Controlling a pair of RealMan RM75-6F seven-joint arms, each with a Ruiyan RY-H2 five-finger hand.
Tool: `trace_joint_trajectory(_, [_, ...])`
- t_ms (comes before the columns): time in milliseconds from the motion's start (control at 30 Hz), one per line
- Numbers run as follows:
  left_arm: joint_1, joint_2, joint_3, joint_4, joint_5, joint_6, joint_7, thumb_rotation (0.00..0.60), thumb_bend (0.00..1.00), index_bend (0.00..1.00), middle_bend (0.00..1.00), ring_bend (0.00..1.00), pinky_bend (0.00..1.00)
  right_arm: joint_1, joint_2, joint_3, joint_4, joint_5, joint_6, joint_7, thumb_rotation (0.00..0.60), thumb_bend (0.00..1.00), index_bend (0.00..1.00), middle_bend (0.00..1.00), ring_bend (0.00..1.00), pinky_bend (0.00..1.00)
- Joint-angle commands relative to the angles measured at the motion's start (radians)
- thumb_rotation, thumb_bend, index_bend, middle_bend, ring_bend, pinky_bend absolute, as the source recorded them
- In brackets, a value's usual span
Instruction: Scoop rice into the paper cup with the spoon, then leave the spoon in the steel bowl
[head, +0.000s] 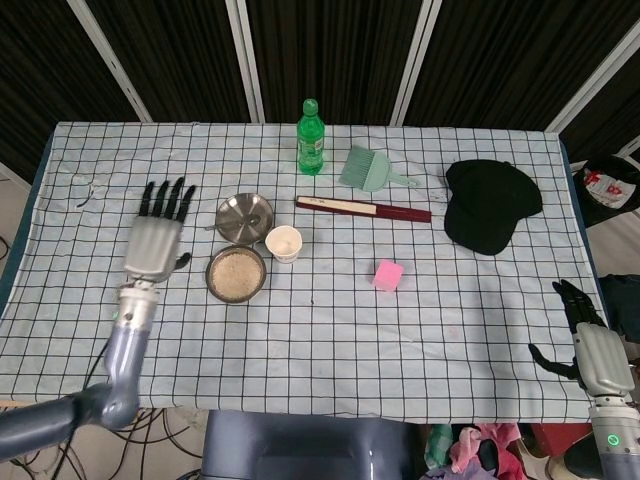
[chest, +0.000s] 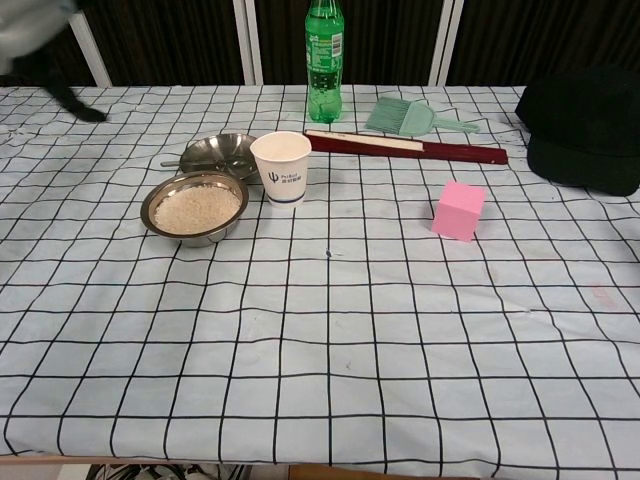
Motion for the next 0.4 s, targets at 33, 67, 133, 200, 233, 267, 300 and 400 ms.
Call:
trace_joint_trajectory(33, [0.137,0.107,0.116,-0.091,0.132,0.133,-0.111,0.600,0.05,0.00,0.00,0.00,0.00,-0.001,-0.003,0.000,0.003,-0.002,0.005,-0.004,0.600,0.22,0.00,0.00,0.00,0.20])
trace_joint_trajectory(67, [0.153,0.114,0.130,-0.090,0.148,0.147,-0.125,0.600,0.05,0.00,0.00,0.00,0.00,-0.001,-0.004,0.001,0.005,-0.003,0.007,-0.005,0.600,0.22,0.00,0.00,0.00,0.20])
trace_joint_trajectory(133, [0.186,0.125,0.158,-0.081,0.176,0.176,-0.145,0.600,0.05,0.00,0.00,0.00,0.00,-0.002,-0.006,0.002,0.008,-0.004,0.012,-0.009,0.600,0.22,0.00,0.00,0.00,0.20])
trace_joint_trajectory(200, [0.219,0.132,0.186,-0.068,0.193,0.199,-0.166,0.600,0.05,0.00,0.00,0.00,0.00,-0.003,-0.008,0.003,0.010,-0.005,0.017,-0.011,0.600,0.22,0.00,0.00,0.00,0.20])
trace_joint_trajectory(233, [0.234,0.133,0.198,-0.062,0.200,0.209,-0.177,0.600,0.05,0.00,0.00,0.00,0.00,-0.003,-0.009,0.004,0.011,-0.005,0.018,-0.012,0.600,0.22,0.00,0.00,0.00,0.20])
trace_joint_trajectory(267, [0.252,0.134,0.210,-0.055,0.204,0.221,-0.190,0.600,0.05,0.00,0.00,0.00,0.00,-0.004,-0.010,0.004,0.012,-0.006,0.020,-0.014,0.600,0.22,0.00,0.00,0.00,0.20])
trace_joint_trajectory(300, [0.268,0.133,0.220,-0.047,0.211,0.234,-0.204,0.600,0.05,0.00,0.00,0.00,0.00,-0.004,-0.011,0.005,0.013,-0.006,0.022,-0.015,0.600,0.22,0.00,0.00,0.00,0.20])
trace_joint_trajectory(400, [0.318,0.122,0.242,-0.015,0.228,0.277,-0.258,0.600,0.05,0.00,0.00,0.00,0.00,-0.004,-0.014,0.006,0.018,-0.010,0.028,-0.016,0.600,0.22,0.00,0.00,0.00,0.20])
